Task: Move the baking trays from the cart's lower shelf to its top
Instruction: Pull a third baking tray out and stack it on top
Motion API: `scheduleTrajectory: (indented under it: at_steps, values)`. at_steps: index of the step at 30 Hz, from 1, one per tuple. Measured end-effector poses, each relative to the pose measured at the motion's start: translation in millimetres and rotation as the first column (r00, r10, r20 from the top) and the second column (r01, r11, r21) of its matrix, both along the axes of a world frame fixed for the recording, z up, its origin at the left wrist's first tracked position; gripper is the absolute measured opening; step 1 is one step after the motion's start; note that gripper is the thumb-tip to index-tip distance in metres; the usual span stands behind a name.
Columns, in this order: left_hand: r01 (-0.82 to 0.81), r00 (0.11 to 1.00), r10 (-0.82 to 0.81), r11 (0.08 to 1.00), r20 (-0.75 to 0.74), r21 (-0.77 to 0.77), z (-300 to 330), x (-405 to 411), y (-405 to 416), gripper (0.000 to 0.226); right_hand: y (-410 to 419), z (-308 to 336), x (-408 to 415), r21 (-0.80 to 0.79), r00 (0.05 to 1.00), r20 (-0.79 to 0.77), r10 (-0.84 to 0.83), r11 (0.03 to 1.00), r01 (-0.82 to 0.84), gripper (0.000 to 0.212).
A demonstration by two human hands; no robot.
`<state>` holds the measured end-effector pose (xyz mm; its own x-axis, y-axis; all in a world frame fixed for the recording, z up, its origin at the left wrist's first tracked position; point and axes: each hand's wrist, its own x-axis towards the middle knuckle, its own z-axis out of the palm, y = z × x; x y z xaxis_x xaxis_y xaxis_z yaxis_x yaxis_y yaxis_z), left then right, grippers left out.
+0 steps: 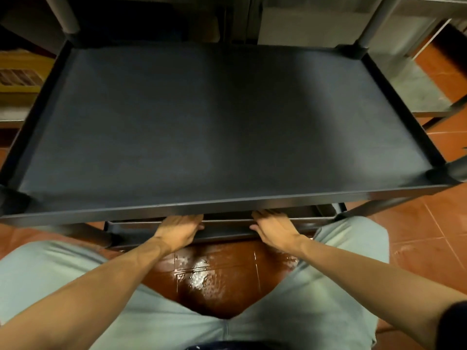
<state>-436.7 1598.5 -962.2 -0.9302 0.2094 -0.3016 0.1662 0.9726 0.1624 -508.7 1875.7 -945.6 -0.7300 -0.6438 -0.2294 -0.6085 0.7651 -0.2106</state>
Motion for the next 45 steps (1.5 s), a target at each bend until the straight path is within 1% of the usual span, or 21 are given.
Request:
scheduleTrajectory:
  at_steps: [2, 4, 7, 9, 13, 18, 22, 25, 27, 34, 40, 43, 45]
  values:
    - [0.001, 1.0, -0.001, 1.0, -0.018, 0.004, 9.8, 6.6, 10.0, 0.029, -10.0, 10.7, 9.7, 0.029, 1.0, -0.001, -0.018, 0.999, 0.018, 0.022]
    - [-0.004, 1.0, 0.005, 1.0, -0.026, 0.027, 22.8, 15.1, 18.2, 0.027, -11.6, 24.5, 19.7, 0.035, 0.997, -0.014, -0.069, 0.997, 0.07, 0.019]
    - [0.018, 0.999, -0.014, 0.997, -0.044, 0.078, 43.9, 35.5, 23.7, 0.02, -3.8, 44.4, 37.9, 0.034, 0.996, -0.018, -0.09, 0.995, 0.091, 0.024]
    - [0.019, 1.0, -0.017, 0.996, -0.023, 0.092, 59.9, 49.1, 24.3, 0.017, -0.8, 60.4, 49.2, 0.017, 0.997, 0.0, -0.08, 0.997, 0.08, 0.023]
    - [-0.036, 0.999, 0.034, 0.992, 0.015, 0.121, 104.8, 58.4, 20.2, 0.021, -6.2, 100.1, 60.5, -0.018, 0.996, 0.07, -0.059, 0.998, 0.061, 0.022]
    - [-0.08, 0.991, 0.061, 0.985, 0.122, 0.153, 168.7, 62.8, 15.8, 0.023, -13.9, 158.9, 65.4, -0.008, 0.984, 0.169, -0.062, 0.998, 0.065, 0.015]
    - [-0.131, 0.976, 0.098, 0.978, 0.195, 0.163, 211.2, 63.4, 9.1, 0.033, -18.3, 206.9, 62.4, 0.008, 0.976, 0.208, -0.07, 0.998, 0.069, 0.008]
    - [-0.179, 0.957, 0.127, 0.966, 0.259, 0.187, 241.5, 63.9, 0.7, 0.046, -25.7, 246.1, 61.2, 0.03, 0.964, 0.258, -0.06, 0.998, 0.054, 0.009]
    - [-0.18, 0.948, 0.123, 0.968, 0.293, 0.176, 258.9, 67.2, -6.3, 0.05, -31.1, 270.0, 65.0, 0.063, 0.954, 0.292, -0.065, 0.997, 0.048, 0.011]
    - [-0.155, 0.942, 0.086, 0.969, 0.323, 0.192, 345.6, 87.0, -17.3, 0.035, -42.8, 358.0, 92.9, 0.159, 0.921, 0.373, -0.115, 0.986, 0.058, 0.018]
    - [-0.144, 0.928, 0.043, 0.958, 0.371, 0.249, 438.3, 103.9, -23.9, 0.021, -46.2, 451.1, 110.4, 0.191, 0.852, 0.481, -0.209, 0.973, 0.131, 0.018]
    - [-0.16, 0.907, 0.031, 0.948, 0.419, 0.276, 479.9, 105.8, -29.3, 0.02, -49.4, 496.4, 112.2, 0.176, 0.851, 0.489, -0.192, 0.977, 0.119, 0.009]
    - [-0.128, 0.907, -0.006, 0.949, 0.421, 0.288, 504.7, 102.7, -33.5, 0.025, -53.2, 523.0, 108.2, 0.176, 0.86, 0.483, -0.163, 0.981, 0.086, 0.007]
